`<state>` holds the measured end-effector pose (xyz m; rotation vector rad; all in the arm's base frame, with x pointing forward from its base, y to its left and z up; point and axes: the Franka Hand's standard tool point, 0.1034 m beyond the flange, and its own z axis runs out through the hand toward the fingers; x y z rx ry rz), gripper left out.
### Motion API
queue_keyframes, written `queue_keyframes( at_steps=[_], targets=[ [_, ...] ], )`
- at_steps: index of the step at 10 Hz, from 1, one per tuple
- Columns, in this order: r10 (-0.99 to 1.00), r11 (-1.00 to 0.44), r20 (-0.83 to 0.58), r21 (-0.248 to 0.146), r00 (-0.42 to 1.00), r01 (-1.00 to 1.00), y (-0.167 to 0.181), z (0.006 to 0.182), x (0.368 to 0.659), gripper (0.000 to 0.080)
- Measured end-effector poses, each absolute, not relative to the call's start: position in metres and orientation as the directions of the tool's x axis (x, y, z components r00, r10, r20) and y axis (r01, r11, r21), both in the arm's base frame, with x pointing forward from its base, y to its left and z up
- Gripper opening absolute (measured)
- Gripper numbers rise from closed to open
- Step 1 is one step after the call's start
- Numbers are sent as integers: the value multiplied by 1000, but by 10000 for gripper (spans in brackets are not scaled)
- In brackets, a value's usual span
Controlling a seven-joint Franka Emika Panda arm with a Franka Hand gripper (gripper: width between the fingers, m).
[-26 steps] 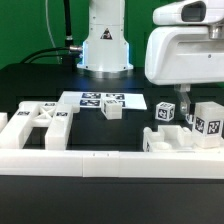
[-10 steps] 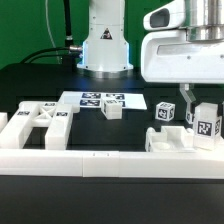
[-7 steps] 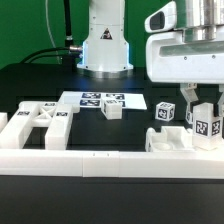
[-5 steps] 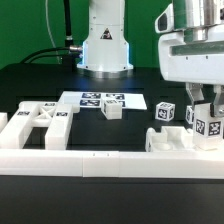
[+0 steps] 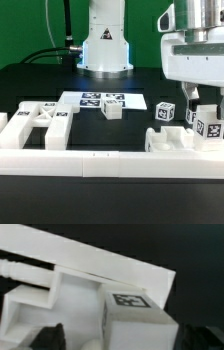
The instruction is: Assemble chair
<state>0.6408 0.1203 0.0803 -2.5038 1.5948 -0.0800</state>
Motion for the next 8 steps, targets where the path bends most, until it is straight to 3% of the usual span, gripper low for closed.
queue_keyframes(
  at_steps=[1, 4, 8],
  targets=[
    [-872, -476, -35, -175, 488, -862, 120, 80, 640, 636],
    [-766, -633, -1, -178, 643, -754, 120, 79, 640, 648],
    [-375, -925, 58, -90, 925, -369, 124, 77, 642, 648]
  ],
)
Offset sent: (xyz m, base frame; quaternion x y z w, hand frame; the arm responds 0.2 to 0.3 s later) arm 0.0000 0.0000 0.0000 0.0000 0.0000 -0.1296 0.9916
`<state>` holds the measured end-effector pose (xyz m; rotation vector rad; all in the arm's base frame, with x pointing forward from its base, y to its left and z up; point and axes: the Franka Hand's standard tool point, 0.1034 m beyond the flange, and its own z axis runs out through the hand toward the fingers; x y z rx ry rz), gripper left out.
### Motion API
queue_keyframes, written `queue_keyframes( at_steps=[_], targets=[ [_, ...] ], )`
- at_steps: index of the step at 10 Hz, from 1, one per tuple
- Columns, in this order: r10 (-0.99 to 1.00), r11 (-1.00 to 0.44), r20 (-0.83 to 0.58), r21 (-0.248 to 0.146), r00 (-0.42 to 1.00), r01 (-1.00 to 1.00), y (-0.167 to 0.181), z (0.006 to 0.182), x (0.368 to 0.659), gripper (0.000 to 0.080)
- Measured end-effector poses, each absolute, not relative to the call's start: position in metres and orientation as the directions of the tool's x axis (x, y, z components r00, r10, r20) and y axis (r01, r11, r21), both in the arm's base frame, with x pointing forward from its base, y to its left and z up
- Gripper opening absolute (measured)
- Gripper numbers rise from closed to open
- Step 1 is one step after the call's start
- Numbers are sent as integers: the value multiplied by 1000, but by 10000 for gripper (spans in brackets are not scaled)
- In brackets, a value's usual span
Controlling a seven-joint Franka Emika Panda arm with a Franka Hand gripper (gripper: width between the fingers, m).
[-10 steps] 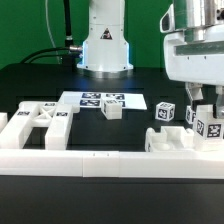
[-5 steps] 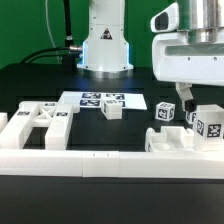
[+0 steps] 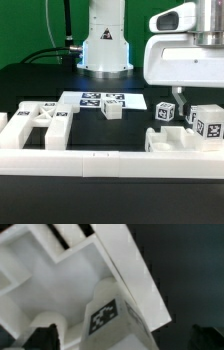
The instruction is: Assemble chair
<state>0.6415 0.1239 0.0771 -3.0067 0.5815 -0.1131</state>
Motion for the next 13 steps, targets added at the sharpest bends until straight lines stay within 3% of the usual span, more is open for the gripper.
queue_keyframes(
  at_steps=[3, 6, 7, 8, 10, 13],
  targets=[
    [-90, -995, 54, -47, 994, -87, 123, 79, 648, 648],
    [79, -996, 64, -35, 995, 81, 118, 79, 649, 648],
    [70, -997, 63, -36, 996, 72, 118, 79, 649, 520],
    [70, -997, 63, -36, 996, 72, 118, 79, 649, 520],
    [62, -997, 63, -37, 996, 64, 118, 79, 649, 284],
    [-98, -994, 61, -47, 993, -96, 119, 79, 649, 284]
  ],
)
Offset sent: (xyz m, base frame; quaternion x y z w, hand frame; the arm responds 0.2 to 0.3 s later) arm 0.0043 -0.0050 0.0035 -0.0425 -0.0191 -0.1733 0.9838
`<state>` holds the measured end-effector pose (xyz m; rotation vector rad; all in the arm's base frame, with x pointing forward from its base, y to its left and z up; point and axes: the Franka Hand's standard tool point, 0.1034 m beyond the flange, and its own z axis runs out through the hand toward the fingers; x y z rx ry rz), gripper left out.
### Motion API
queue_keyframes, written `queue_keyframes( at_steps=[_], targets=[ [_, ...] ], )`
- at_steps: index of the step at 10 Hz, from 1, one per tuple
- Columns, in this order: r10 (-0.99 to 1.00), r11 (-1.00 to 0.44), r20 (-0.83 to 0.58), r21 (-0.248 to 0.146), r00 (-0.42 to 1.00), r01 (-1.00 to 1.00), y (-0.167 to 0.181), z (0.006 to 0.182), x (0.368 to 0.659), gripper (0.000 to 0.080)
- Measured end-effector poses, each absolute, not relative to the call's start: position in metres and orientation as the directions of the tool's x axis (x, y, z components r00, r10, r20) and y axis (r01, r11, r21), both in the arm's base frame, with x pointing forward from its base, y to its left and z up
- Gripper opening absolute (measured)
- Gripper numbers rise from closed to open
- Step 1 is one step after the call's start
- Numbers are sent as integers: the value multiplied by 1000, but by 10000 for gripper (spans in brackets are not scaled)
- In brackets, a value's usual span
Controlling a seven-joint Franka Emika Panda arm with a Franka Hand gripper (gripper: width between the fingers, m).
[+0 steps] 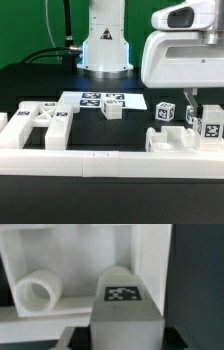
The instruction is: Assemble chair
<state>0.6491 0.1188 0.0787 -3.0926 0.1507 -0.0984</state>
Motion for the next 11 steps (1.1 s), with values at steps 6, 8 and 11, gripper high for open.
queue_keyframes(
  at_steps=[6, 8, 11],
  targets=[
    [-737, -673, 20, -108, 676, -731, 116, 78, 650, 285],
    [-799, -598, 8, -110, 601, -794, 115, 78, 649, 285],
    [-964, -253, -53, -134, 262, -958, 116, 77, 647, 285]
  ],
)
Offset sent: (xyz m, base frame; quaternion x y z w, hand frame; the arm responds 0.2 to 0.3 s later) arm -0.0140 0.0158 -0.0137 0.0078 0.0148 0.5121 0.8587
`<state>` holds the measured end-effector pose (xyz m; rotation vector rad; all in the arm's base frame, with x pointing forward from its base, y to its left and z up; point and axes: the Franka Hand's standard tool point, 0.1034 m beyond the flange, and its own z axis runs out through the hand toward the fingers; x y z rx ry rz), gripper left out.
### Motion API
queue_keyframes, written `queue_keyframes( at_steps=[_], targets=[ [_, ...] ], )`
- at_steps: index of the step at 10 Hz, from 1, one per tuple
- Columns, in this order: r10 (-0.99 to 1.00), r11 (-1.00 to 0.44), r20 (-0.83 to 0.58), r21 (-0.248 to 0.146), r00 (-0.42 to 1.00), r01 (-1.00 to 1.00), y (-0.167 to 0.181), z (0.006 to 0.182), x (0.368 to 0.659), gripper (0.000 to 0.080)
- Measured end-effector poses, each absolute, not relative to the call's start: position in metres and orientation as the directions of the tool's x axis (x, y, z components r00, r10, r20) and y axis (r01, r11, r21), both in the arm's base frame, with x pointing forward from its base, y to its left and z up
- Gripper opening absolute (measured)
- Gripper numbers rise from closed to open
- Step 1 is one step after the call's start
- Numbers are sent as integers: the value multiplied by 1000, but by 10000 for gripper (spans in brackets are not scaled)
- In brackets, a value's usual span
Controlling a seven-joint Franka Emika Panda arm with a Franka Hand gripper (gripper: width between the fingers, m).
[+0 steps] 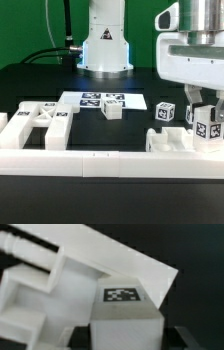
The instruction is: Assemble chair
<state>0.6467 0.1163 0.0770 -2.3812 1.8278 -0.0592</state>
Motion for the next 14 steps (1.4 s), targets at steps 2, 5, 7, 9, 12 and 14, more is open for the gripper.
queue_keyframes(
  at_steps=[2, 5, 7, 9, 12, 14],
  targets=[
    [-991, 88, -116, -140, -72, -986, 120, 77, 646, 285],
    [-994, 36, -105, -144, -21, -989, 120, 77, 645, 467],
    [-988, -123, -75, -146, 135, -982, 116, 76, 645, 585],
    [-952, -293, -49, -156, 303, -943, 116, 76, 645, 646],
    [-806, -587, -15, -115, 592, -801, 115, 76, 641, 649],
    [-628, -776, 21, -92, 778, -624, 116, 78, 645, 649]
  ],
)
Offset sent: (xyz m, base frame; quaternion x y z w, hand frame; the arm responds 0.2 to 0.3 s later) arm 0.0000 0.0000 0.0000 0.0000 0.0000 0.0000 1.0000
